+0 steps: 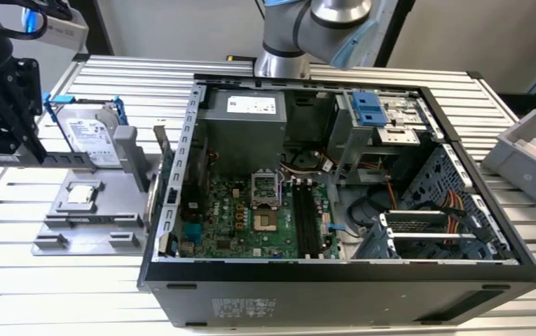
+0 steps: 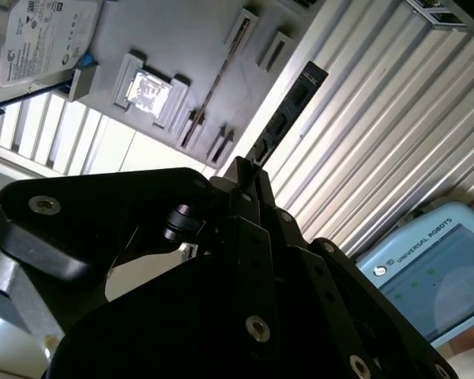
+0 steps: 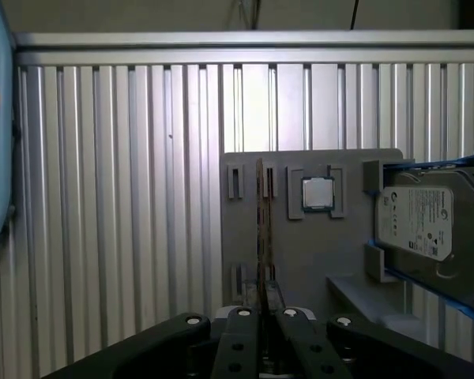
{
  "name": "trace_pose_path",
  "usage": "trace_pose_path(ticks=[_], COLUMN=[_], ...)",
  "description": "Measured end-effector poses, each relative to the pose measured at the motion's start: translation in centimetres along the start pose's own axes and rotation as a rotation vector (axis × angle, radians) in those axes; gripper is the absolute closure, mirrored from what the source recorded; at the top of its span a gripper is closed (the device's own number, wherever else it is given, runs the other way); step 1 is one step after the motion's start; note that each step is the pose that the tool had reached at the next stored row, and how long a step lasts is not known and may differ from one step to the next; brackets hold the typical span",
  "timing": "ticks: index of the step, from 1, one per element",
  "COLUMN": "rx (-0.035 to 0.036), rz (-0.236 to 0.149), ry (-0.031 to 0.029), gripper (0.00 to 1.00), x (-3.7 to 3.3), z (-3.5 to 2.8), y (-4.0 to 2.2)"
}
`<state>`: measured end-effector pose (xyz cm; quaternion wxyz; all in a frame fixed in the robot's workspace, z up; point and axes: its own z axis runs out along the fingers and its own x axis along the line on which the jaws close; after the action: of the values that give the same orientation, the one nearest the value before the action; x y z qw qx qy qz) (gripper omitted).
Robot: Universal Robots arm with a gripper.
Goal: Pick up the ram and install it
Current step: 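Pick up the ram and move it above insertion slot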
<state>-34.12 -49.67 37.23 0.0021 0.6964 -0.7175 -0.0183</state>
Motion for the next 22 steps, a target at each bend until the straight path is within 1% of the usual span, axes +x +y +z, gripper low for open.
trace_pose_path(ticks=[5,12,22], rx=[0.0001,0.0,0.0], rz=[0.0,0.0,0.0], ry=[-0.0001,0.0,0.0], gripper=[1.0,1.0,1.0], x=[-0.01,-0.01,-0.02], z=[-0.28,-0.31,-0.32], y=[0.01,0.01,-0.5])
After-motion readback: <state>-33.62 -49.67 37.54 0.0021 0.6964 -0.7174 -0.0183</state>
